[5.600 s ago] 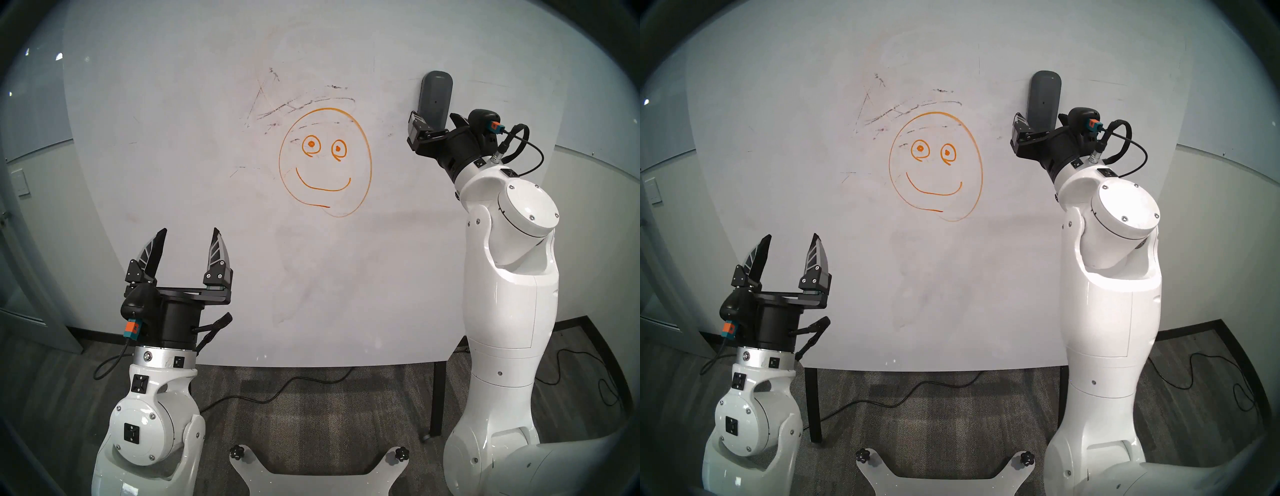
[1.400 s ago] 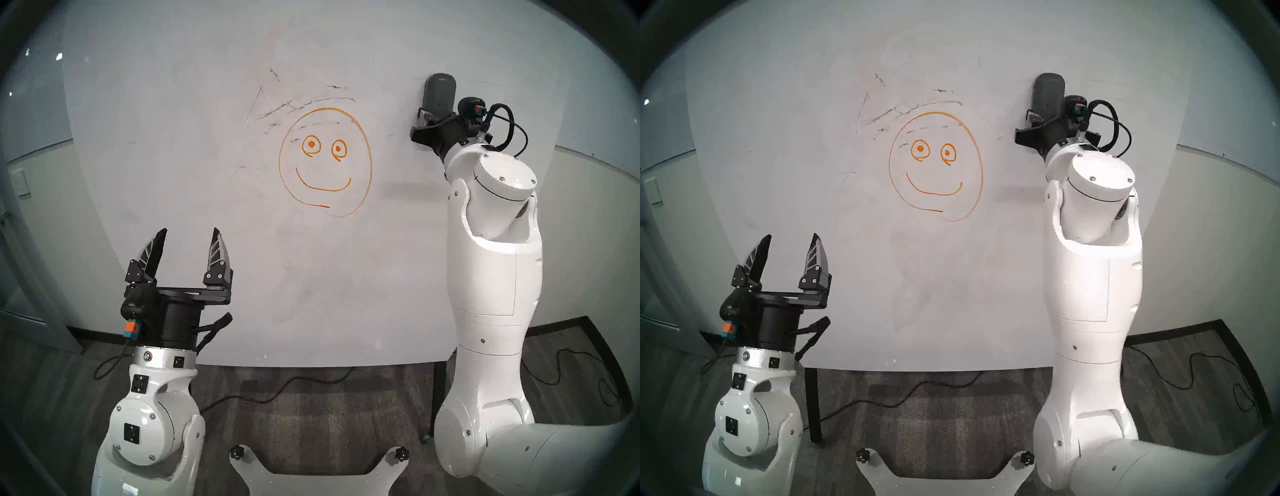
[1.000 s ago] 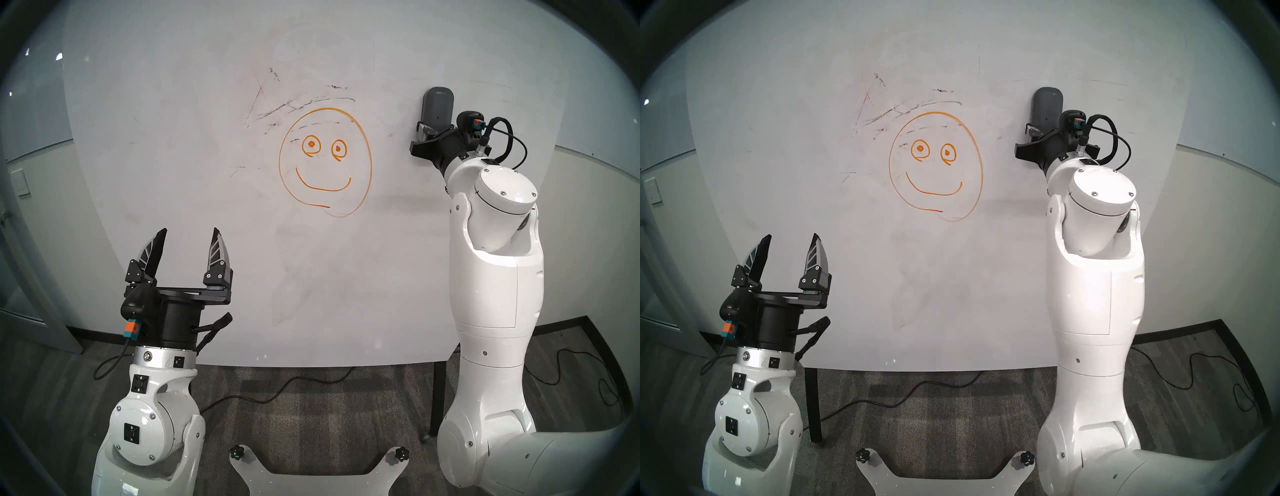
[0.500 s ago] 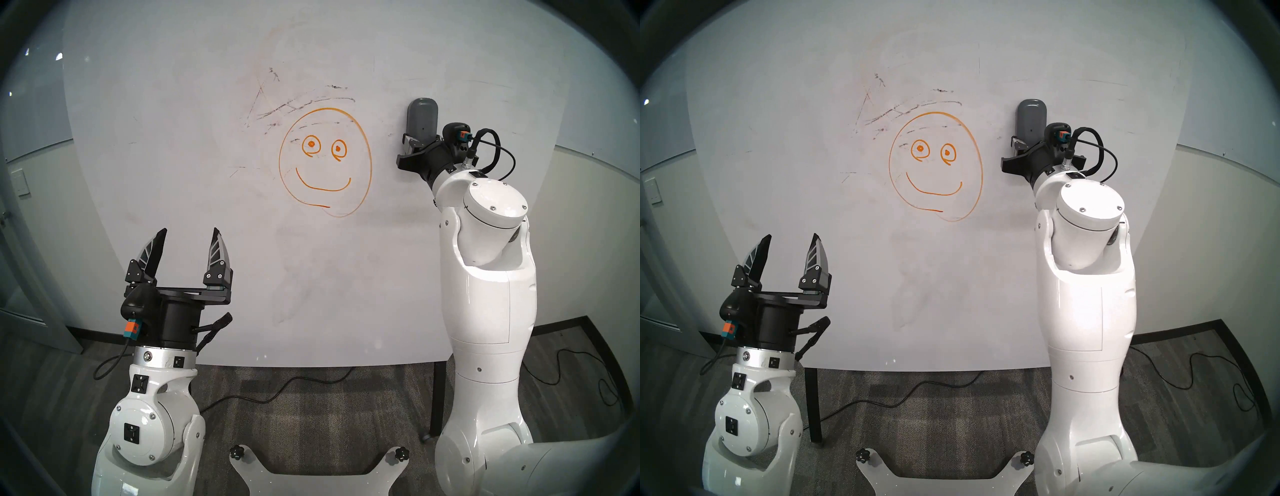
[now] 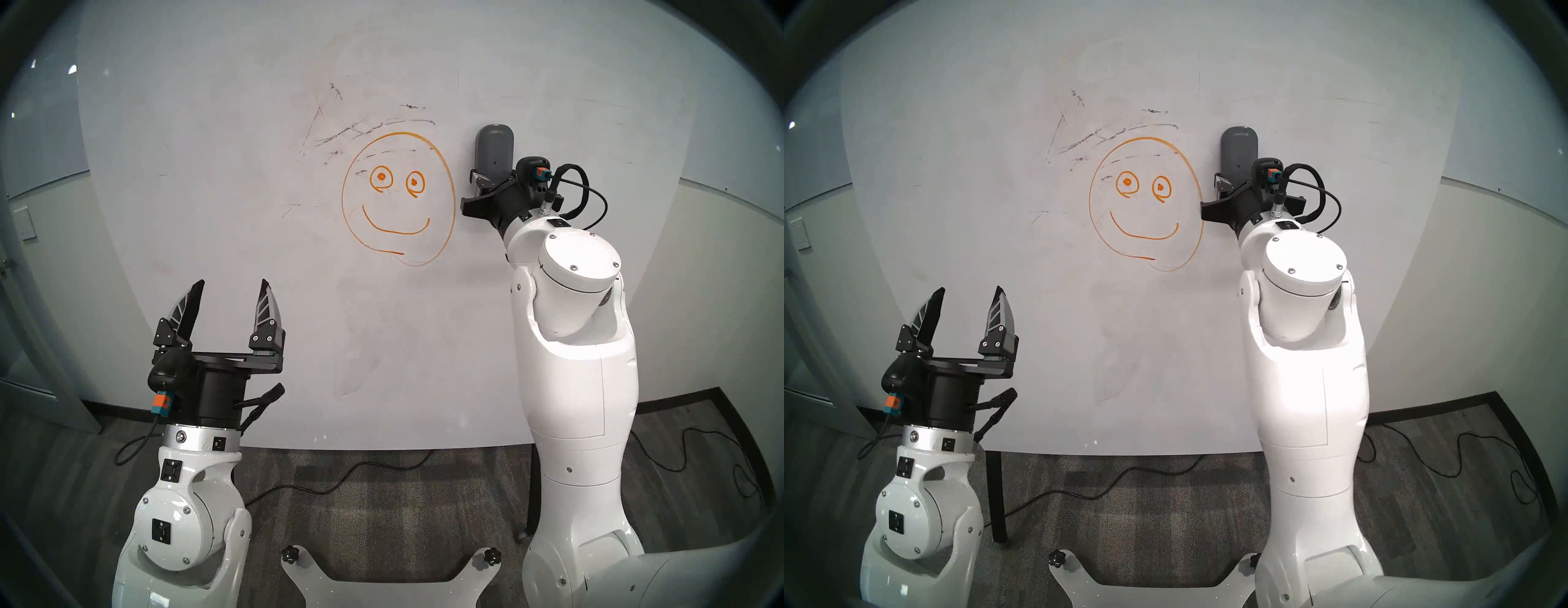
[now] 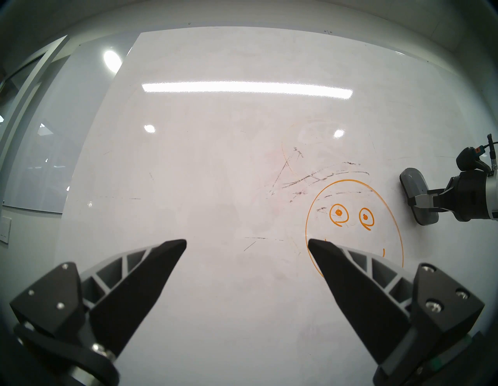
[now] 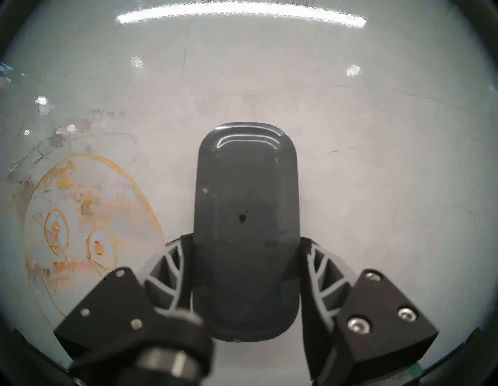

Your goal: Erase all marks on the whiteboard with the eraser

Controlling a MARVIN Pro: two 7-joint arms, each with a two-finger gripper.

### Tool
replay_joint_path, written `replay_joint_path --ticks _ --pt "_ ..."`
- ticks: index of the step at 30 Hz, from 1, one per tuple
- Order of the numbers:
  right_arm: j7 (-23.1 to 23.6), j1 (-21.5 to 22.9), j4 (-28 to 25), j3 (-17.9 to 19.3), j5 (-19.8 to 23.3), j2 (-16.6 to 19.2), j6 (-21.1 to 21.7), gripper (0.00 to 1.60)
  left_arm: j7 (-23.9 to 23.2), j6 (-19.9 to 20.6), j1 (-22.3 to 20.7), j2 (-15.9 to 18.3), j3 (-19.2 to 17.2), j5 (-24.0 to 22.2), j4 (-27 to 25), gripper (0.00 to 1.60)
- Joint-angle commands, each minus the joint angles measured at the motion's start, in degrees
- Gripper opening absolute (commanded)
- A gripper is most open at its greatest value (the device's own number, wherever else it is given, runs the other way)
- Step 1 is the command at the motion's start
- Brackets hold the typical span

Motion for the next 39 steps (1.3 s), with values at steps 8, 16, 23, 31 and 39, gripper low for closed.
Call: replay_joint_path --ticks 8,16,23,31,39 --pt "-1.3 -0.3 -0.2 -3.1 -0.4 -2.1 -1.9 0.00 -0.1 -0.1 0.0 0.0 0.0 -0.1 -1.1 1.60" --pt "-2.2 0.6 3.2 -4.1 -0.7 -3.2 -3.4 0.00 -0.1 -0.1 0.0 0.0 0.0 -0.1 -1.1 1.60" --pt "-3.2 1.6 6.0 -4.4 -0.8 -3.7 -5.0 0.00 0.0 -0.1 0.0 0.0 0.0 -0.1 -1.1 1.60" --pt "-3.9 1.6 7.2 -5.6 -0.9 -4.1 -6.2 0.00 0.0 -0.1 0.0 0.0 0.0 -0.1 -1.1 1.60" --pt "-3.9 0.6 6.7 -7.1 -0.8 -3.8 -6.9 0.00 0.0 -0.1 0.0 0.0 0.0 -0.1 -1.1 1.60"
